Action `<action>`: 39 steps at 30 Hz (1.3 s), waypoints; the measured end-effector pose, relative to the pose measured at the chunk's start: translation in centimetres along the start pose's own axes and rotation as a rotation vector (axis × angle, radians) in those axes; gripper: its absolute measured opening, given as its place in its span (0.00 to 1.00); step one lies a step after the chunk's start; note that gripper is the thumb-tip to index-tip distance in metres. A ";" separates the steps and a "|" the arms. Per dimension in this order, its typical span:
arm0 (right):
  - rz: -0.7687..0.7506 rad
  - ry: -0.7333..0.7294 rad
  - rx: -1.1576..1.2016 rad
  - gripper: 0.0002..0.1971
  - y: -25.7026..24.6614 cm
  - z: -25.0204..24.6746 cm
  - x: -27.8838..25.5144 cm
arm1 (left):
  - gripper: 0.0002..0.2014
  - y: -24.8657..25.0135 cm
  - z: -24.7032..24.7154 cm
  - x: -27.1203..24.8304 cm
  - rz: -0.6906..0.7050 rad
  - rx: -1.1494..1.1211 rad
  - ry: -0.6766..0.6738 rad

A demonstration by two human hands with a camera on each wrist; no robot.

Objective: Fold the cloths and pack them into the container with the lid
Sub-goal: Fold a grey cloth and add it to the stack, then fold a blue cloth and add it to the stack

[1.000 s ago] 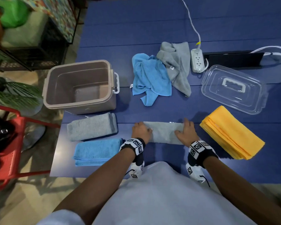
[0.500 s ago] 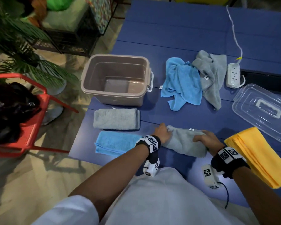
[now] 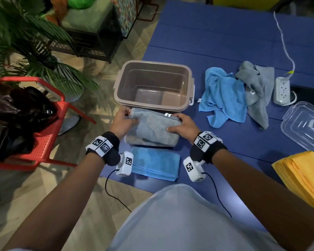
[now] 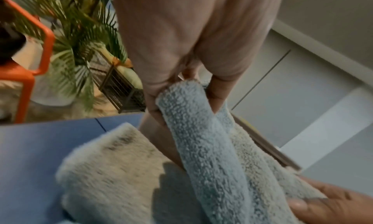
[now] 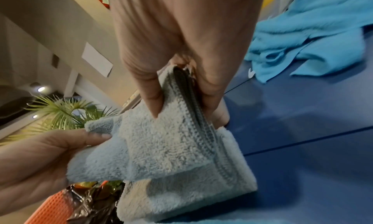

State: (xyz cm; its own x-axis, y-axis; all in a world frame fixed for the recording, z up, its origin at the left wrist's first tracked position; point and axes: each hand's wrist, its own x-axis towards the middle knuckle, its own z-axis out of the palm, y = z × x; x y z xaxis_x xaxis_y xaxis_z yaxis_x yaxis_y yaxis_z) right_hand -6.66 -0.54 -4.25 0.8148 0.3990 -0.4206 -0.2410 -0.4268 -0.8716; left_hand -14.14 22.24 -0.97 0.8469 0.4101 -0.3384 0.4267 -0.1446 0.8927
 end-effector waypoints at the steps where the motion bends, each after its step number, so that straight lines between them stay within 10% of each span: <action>1: 0.017 0.023 -0.040 0.23 0.0 0.9 0.7 | 0.18 -0.7 -0.5 0.6 -0.007 0.040 0.019; 11: -0.037 0.050 -0.617 0.27 2.0 4.2 2.0 | 0.31 -7.3 0.6 1.4 0.279 1.126 -0.150; 17: -0.105 -0.020 -0.700 0.26 3.6 3.3 0.8 | 0.26 -6.3 0.7 0.7 0.359 1.181 -0.104; 23: -0.149 0.159 -0.534 0.28 4.7 -3.8 -1.6 | 0.15 0.7 5.5 -2.3 0.754 1.164 0.161; 32: 0.224 0.338 -0.599 0.25 10.5 -18.9 -5.0 | 0.10 8.3 24.5 -1.8 0.872 0.940 -0.431; 39: 0.213 0.357 -0.511 0.21 12.7 -23.2 -6.7 | 0.20 7.5 35.5 3.2 0.694 1.347 -0.721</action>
State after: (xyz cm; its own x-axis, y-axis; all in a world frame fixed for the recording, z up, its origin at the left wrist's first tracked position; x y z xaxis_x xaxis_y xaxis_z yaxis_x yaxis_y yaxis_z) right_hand -2.94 -27.42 -6.69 0.9232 0.0068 -0.3844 -0.2072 -0.8333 -0.5125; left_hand 3.07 -9.52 -5.91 0.7783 -0.4710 -0.4153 -0.4392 -0.8810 0.1760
